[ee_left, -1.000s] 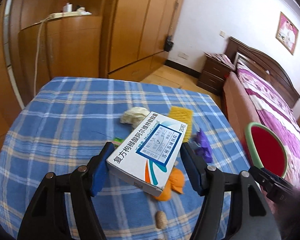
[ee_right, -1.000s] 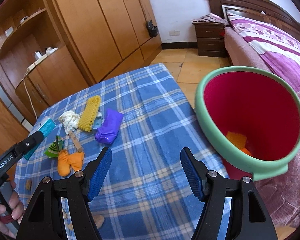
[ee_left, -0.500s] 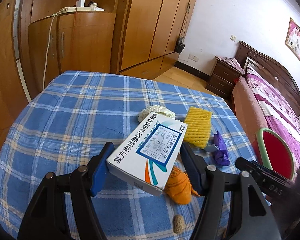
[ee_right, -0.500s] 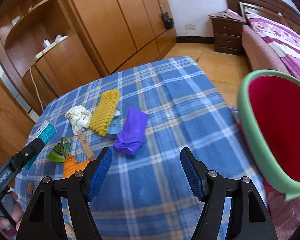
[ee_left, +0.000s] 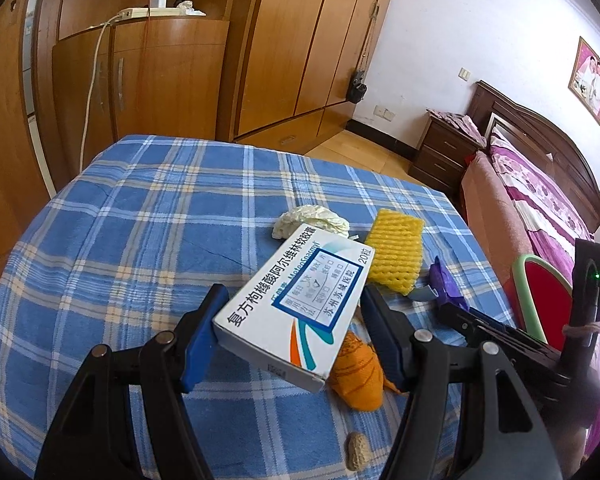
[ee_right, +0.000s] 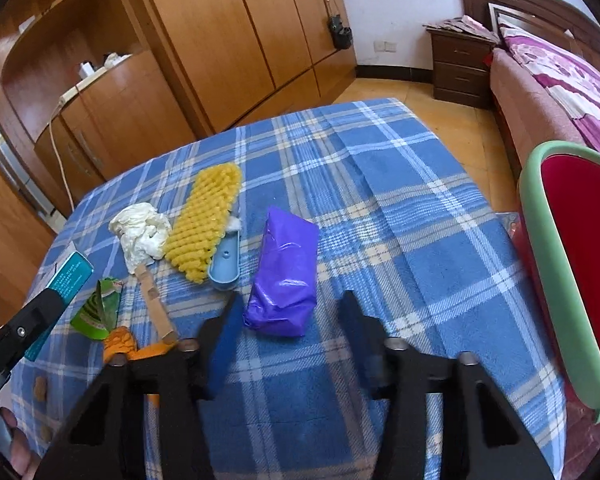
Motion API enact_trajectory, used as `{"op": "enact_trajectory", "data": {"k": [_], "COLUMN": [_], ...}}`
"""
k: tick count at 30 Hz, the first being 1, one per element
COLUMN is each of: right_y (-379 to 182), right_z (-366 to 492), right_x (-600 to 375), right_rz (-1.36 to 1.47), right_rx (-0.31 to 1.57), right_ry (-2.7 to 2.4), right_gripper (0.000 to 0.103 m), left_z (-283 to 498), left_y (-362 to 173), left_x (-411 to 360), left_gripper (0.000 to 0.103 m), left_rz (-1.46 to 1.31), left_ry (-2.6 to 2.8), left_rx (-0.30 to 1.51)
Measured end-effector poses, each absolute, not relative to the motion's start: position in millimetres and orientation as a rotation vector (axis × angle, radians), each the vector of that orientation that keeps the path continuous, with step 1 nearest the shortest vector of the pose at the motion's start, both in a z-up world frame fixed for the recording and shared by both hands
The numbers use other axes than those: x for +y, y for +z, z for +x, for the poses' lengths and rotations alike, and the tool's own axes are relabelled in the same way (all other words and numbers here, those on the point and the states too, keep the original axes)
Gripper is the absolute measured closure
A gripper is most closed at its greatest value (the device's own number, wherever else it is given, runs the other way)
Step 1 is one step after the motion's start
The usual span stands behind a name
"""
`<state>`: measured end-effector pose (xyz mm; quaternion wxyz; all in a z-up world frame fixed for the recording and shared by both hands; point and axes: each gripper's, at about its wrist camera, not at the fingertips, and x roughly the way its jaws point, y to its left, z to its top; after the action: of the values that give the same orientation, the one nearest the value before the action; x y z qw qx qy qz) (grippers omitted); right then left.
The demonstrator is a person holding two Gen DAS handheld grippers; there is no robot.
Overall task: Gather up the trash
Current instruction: 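Grasp the purple plastic bag with the right tool while the left tool holds the box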
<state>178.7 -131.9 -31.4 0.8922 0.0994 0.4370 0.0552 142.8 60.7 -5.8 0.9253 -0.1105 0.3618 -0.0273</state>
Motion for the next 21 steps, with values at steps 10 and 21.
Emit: {"op": "enact_trajectory", "data": {"k": [10, 21], "right_y": [-27, 4], "right_z": [158, 109], "right_x": [-153, -169], "right_rz": [0.301, 0.34], "right_rx": [0.899, 0.809], "right_ry": [0.132, 0.146], "right_gripper": [0.079, 0.08], "left_z": [131, 113], "left_y": [6, 25], "left_x": [53, 30], "left_gripper": [0.035, 0.035], "left_rz": [-0.223, -0.208], "left_ry": [-0.078, -0.141], "left_rx": [0.721, 0.701]}}
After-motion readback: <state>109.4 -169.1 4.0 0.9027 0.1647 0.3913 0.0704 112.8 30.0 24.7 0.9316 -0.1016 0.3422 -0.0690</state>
